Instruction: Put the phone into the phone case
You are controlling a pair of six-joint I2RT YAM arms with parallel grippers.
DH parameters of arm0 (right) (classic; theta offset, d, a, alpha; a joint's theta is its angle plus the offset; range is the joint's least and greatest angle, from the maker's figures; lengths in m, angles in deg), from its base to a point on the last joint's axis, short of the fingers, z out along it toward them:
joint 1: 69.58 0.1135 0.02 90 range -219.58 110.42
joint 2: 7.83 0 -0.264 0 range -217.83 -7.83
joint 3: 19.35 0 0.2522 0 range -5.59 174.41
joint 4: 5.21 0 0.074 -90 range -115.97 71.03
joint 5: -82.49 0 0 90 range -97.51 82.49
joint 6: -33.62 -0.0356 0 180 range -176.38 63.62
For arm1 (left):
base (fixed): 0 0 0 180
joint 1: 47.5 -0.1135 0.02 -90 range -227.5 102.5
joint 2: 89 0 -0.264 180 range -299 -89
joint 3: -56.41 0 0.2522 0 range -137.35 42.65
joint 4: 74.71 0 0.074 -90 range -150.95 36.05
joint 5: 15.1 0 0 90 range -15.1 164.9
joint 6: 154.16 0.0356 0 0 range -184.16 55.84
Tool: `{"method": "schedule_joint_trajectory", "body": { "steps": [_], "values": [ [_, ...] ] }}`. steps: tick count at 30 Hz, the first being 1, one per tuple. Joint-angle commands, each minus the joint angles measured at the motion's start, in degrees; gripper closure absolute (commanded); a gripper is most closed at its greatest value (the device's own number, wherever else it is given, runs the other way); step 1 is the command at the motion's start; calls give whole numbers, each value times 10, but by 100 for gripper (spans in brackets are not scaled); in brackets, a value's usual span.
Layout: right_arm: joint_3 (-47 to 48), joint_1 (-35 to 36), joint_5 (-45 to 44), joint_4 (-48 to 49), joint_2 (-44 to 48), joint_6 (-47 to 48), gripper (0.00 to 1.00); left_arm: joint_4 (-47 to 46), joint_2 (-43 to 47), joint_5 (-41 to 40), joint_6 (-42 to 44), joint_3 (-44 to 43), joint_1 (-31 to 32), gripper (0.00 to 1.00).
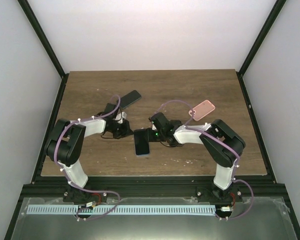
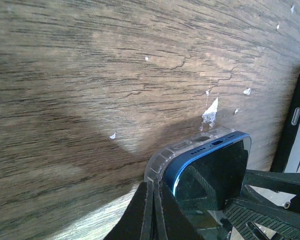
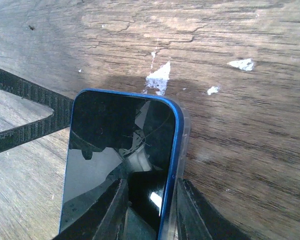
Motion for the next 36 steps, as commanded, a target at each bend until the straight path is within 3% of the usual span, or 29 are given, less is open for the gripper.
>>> {"method": "schedule_joint_trajectory", "body": {
  "steps": [1, 7, 12, 23, 27, 36],
  "values": [
    [6, -2, 8, 3, -8, 9, 74, 31, -16, -34, 9, 1, 12, 96],
    [8, -2, -22, -28, 10, 12, 77, 47, 49, -35, -7, 16, 12, 76],
    [-23, 0, 1, 6, 0, 1, 79, 15, 80, -12, -26, 38, 12, 63],
    [-70, 17, -8, 43, 27, -13, 87, -3, 60, 11, -15, 70, 22, 65],
    [-60, 16, -25, 7, 72, -5, 68, 0, 62, 11, -10, 75, 23, 66],
    [-88, 15, 5, 16, 97, -23, 53, -22, 67, 50, -16, 106, 25, 68]
  ]
}}
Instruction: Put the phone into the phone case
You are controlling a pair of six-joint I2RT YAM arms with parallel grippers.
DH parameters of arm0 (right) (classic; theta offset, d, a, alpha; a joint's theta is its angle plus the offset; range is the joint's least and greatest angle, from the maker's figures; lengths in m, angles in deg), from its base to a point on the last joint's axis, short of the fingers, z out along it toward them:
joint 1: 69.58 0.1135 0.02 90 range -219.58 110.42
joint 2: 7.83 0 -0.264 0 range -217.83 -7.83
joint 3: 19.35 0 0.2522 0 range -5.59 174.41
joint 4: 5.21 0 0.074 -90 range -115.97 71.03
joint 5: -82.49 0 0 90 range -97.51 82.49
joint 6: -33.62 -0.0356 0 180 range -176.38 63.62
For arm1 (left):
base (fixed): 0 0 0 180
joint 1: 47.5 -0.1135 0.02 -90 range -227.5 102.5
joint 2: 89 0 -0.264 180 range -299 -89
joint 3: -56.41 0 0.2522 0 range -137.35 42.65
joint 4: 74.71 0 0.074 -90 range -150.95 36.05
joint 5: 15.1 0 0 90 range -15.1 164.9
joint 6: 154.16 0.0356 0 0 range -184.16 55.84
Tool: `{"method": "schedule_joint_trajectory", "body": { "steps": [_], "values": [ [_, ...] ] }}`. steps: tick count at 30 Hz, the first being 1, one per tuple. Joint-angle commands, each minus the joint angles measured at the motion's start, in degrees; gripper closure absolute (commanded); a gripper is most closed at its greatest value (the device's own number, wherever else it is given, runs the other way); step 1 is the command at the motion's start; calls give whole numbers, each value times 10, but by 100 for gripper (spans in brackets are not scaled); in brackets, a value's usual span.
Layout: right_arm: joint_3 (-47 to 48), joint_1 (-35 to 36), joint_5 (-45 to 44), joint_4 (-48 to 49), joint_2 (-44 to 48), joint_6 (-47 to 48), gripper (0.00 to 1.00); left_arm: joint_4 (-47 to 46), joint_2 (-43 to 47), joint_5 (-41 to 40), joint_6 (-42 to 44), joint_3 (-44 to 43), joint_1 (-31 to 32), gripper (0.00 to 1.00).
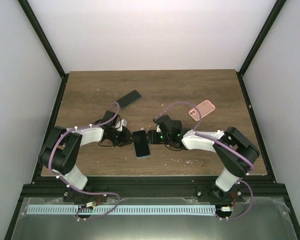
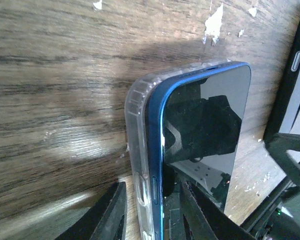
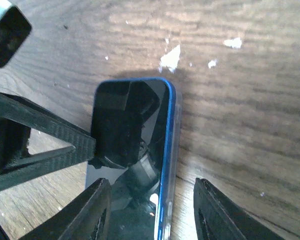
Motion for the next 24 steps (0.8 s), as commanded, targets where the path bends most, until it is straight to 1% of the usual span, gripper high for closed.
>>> {"method": "schedule_joint_trajectory", "body": {
  "steps": [1, 6, 9, 17, 20, 24],
  "values": [
    [-20, 4, 23, 13, -11, -11, 53, -7, 1, 15, 0, 21, 4, 68],
    [-21, 4, 51, 46, -43, -25, 47, -16, -8, 31, -1, 27, 4, 71],
    [-19, 4, 77, 68, -59, -32, 46, -19, -5, 33, 0, 32, 4, 74],
    [4, 2, 144, 95, -84, -66, 40, -23, -4, 36, 7, 49, 4, 75],
    [-3, -9, 191, 141, -83, -96, 40, -30, -4, 38, 6, 61, 4, 76],
    [-28, -17, 225, 212, -66, -136, 40, -45, 1, 51, -3, 77, 4, 76]
  ]
}}
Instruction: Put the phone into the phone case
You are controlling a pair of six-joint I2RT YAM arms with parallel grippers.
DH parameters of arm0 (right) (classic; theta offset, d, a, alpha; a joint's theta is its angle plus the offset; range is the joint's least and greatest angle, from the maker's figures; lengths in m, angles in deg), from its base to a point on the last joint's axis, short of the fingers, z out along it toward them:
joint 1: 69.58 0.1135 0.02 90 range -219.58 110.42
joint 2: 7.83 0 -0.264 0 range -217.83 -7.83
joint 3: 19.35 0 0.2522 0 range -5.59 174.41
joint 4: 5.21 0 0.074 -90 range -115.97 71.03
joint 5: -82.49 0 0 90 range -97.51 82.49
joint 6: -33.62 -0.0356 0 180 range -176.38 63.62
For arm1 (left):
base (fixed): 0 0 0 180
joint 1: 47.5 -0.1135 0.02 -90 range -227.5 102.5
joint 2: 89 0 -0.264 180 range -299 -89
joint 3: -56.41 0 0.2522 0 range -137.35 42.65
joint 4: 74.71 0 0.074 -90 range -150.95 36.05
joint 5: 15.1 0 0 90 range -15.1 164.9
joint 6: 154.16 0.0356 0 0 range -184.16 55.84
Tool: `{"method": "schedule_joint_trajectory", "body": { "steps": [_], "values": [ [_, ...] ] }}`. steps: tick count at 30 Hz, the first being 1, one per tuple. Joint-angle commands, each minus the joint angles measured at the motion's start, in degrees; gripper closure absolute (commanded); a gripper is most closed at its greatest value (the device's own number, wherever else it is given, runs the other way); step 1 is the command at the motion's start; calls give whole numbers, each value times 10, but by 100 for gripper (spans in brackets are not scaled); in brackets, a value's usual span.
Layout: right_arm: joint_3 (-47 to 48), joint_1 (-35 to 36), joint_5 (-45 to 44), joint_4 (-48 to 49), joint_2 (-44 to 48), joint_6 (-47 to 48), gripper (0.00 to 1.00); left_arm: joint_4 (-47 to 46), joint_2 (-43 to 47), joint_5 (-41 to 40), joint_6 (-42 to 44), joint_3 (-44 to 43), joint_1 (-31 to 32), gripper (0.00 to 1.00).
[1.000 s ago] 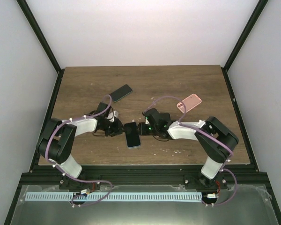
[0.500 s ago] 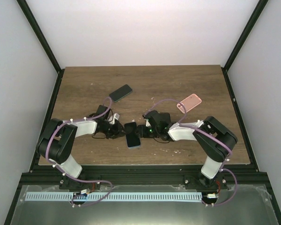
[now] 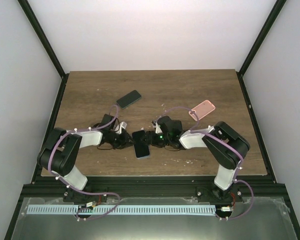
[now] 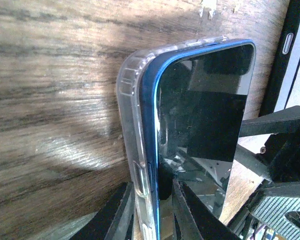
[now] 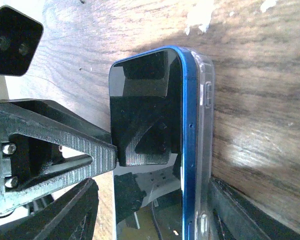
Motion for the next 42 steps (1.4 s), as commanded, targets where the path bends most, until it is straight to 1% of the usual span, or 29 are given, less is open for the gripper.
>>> {"method": "schedule_joint_trajectory", "body": {
  "steps": [1, 6, 10, 13, 24, 29, 33, 40, 42],
  "values": [
    [-16, 1, 86, 109, 11, -56, 40, 6, -5, 14, -7, 36, 7, 77],
    [-29, 0, 115, 158, 18, -82, 41, -15, 2, 30, -18, 56, 7, 77],
    [-39, 0, 130, 195, 17, -100, 41, -22, 9, 37, -21, 66, 7, 81],
    [-50, 0, 134, 229, 21, -113, 41, -23, 19, 42, -24, 71, 7, 80],
    [-67, -1, 152, 296, 17, -140, 42, -11, 43, 38, -17, 78, 8, 67],
    [-64, 0, 157, 292, 12, -140, 42, -27, 55, 45, -20, 89, 7, 65],
    [-63, 0, 163, 280, 3, -133, 42, -27, 50, 50, -19, 86, 7, 68],
    [-66, 0, 188, 289, -13, -136, 42, -17, 43, 33, -7, 84, 7, 68],
    [-60, 0, 192, 278, -17, -132, 44, -18, 39, 33, -7, 84, 7, 68]
  ]
}}
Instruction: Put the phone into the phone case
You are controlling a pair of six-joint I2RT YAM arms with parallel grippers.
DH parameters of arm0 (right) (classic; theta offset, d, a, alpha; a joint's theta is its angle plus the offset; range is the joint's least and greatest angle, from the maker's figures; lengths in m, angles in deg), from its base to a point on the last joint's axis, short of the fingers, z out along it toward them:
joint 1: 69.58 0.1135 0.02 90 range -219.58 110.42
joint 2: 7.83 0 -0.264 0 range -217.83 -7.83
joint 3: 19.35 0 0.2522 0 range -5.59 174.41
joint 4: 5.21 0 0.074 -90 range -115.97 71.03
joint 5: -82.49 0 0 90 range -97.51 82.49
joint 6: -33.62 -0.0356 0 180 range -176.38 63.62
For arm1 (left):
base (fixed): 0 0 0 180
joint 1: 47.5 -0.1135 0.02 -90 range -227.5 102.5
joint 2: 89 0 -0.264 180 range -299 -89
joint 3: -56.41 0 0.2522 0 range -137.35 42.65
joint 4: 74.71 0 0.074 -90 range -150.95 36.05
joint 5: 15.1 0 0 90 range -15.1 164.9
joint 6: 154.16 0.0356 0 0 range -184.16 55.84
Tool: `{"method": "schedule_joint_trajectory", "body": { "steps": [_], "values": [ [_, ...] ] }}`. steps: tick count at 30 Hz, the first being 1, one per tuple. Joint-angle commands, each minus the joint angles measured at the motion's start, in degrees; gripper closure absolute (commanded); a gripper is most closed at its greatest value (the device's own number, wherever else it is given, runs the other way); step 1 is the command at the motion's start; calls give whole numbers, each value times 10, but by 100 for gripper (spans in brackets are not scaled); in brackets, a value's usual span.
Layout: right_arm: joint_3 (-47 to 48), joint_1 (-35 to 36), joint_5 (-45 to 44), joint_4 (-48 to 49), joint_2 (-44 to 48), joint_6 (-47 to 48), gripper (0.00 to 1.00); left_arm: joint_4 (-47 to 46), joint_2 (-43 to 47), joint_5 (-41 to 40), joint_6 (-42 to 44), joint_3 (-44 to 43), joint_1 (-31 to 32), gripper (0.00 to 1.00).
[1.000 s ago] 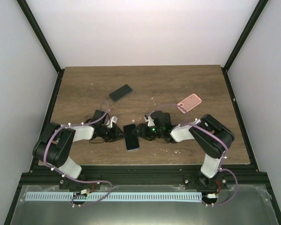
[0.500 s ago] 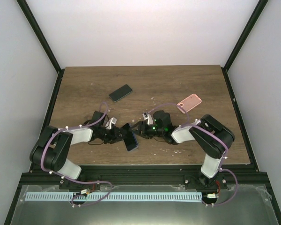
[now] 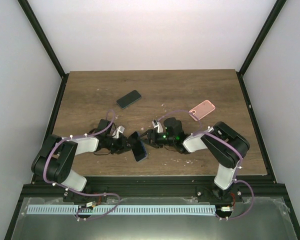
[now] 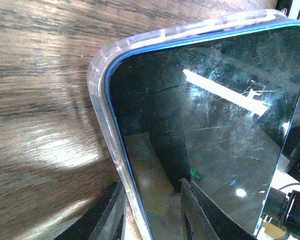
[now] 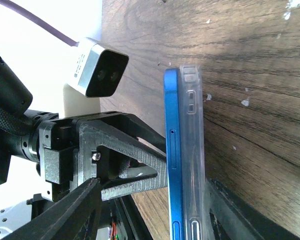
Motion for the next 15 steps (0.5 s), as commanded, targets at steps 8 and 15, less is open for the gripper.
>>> {"method": "schedule_joint_trajectory", "body": {
  "steps": [8, 15],
  "values": [
    [36, 17, 91, 7, -28, 16, 54, 9, -15, 3, 7, 15, 14, 67],
    [79, 17, 106, -116, -38, 88, 52, 10, -17, 1, 11, 10, 13, 67]
  ]
}}
